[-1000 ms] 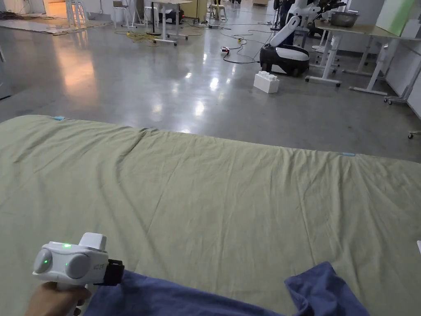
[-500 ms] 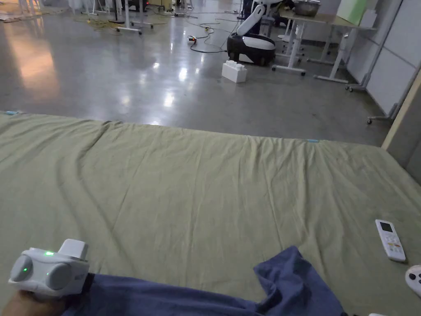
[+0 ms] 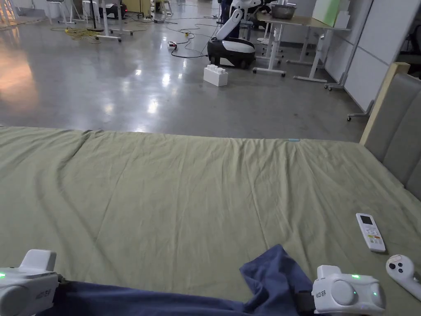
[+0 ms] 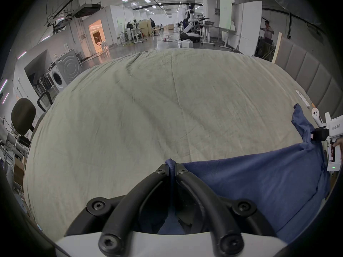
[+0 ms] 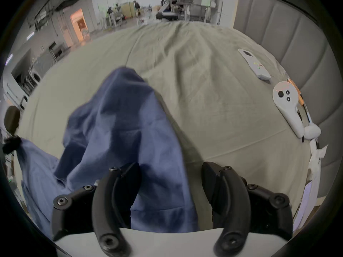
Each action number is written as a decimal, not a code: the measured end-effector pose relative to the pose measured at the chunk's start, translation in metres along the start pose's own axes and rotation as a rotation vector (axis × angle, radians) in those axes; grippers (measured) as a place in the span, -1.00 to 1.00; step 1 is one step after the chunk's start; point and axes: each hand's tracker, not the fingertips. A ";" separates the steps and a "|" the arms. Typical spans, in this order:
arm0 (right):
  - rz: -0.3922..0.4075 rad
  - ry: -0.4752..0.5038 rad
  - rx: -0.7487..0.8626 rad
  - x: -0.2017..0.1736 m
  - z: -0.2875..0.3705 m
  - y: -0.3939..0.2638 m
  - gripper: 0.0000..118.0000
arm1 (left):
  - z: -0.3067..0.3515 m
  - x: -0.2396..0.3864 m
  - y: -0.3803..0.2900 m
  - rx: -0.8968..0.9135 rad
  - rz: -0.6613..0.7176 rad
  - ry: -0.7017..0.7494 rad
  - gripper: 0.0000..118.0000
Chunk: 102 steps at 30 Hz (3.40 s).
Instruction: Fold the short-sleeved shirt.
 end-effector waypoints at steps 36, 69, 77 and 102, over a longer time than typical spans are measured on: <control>0.074 0.016 0.406 0.006 0.246 -0.121 -0.99 | 0.173 -0.031 -0.085 0.246 0.092 -0.099 -0.91; 0.108 -0.214 0.224 -0.016 0.213 -0.236 0.43 | 0.154 -0.015 -0.200 0.075 0.087 -0.045 0.05; 0.036 -0.140 0.626 -0.065 0.257 -0.181 0.61 | 0.184 0.021 -0.134 0.390 0.073 -0.058 0.08; 0.026 -0.074 1.077 -0.142 0.279 -0.143 -0.99 | 0.216 0.029 -0.115 0.593 0.076 0.042 -1.00</control>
